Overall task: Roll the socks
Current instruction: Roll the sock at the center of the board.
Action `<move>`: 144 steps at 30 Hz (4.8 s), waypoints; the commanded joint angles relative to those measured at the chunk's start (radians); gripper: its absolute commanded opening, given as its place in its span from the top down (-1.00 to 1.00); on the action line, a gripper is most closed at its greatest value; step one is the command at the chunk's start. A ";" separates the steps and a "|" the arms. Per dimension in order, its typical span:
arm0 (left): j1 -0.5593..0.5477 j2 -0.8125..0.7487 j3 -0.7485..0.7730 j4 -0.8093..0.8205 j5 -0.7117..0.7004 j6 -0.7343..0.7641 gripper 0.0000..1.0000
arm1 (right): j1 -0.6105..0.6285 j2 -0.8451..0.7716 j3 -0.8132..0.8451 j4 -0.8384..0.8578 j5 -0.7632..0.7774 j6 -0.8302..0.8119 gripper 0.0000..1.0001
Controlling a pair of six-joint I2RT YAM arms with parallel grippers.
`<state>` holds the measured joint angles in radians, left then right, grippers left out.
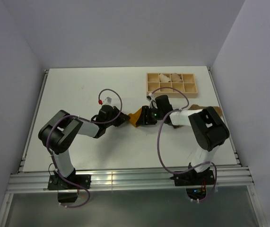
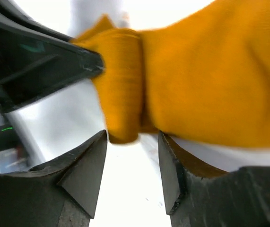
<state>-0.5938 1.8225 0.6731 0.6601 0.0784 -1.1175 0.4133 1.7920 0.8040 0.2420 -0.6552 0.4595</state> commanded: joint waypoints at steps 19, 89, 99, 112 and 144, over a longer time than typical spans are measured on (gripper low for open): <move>-0.018 -0.071 0.112 -0.310 -0.054 0.114 0.99 | 0.398 -0.191 0.084 -0.144 0.779 -0.536 -0.27; 0.005 -0.117 0.019 -0.143 -0.022 -0.018 -0.39 | -0.018 0.182 -0.029 0.217 -0.136 0.073 0.85; -0.003 -0.052 0.054 -0.106 -0.014 -0.011 -0.37 | -0.030 0.251 -0.009 0.218 -0.196 0.142 0.79; -0.021 -0.012 0.072 -0.106 -0.031 -0.011 -0.27 | -0.033 0.268 -0.009 0.227 -0.204 0.179 0.76; -0.038 -0.035 0.125 -0.258 -0.074 0.094 0.75 | 0.160 -0.279 0.026 -0.225 0.552 -0.333 -0.29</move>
<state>-0.6254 1.8122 0.7765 0.4660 0.0353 -1.0698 0.5087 1.5444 0.7773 0.1066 -0.2848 0.2817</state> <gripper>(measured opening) 0.278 0.637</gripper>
